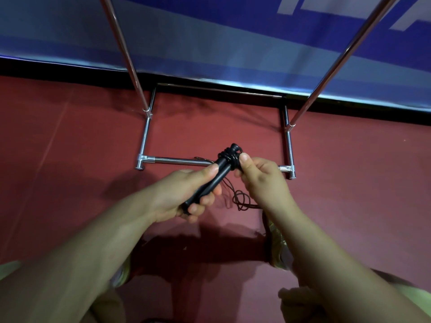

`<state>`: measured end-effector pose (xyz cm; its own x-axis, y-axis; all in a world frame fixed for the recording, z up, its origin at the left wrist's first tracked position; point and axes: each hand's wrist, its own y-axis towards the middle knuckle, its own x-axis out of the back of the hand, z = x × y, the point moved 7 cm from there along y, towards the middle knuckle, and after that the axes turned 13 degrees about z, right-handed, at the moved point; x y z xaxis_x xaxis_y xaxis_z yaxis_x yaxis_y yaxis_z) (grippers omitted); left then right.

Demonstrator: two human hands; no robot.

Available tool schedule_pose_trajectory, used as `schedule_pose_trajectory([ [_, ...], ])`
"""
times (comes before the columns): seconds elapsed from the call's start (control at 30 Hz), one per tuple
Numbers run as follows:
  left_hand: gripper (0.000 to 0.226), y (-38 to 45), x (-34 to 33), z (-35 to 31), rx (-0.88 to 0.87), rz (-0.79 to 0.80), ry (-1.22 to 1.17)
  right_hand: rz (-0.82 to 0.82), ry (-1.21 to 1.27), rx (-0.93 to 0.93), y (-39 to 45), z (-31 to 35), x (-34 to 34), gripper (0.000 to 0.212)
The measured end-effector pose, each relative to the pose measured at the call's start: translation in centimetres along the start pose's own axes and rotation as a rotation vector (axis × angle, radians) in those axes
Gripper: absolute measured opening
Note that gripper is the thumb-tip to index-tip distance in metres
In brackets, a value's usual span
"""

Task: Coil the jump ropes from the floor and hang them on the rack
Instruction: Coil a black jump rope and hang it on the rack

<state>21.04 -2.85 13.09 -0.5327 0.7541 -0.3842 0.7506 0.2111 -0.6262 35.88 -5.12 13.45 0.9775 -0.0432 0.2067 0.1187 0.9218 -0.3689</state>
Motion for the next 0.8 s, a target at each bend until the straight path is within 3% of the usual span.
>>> schedule_pose_trajectory([
  [0.17,0.053,0.9,1.2,0.1,-0.024,-0.191,0.198,-0.032,-0.033,-0.083,-0.3,-1.4,-1.2,0.048],
  [0.37,0.047,0.7,3.4,-0.7,0.014,-0.467,0.827,0.221,0.126,-0.288,-1.0,-2.1,-3.8,0.054],
  [0.47,0.046,0.5,3.4,-0.7,0.072,-0.516,0.982,0.294,0.166,-0.351,-1.1,-2.4,-4.4,0.054],
  [0.63,0.045,0.2,2.8,-1.5,0.097,-0.599,1.273,0.292,0.218,-0.271,-0.8,-2.2,-4.2,0.042],
  [0.7,0.037,0.3,3.0,-1.4,0.06,-0.53,1.135,0.295,0.242,-0.183,-0.4,-1.9,-4.2,0.036],
  [0.8,0.013,1.2,2.0,-0.1,0.014,-0.142,0.576,0.327,0.263,-0.094,0.1,-1.1,-4.0,0.033],
])
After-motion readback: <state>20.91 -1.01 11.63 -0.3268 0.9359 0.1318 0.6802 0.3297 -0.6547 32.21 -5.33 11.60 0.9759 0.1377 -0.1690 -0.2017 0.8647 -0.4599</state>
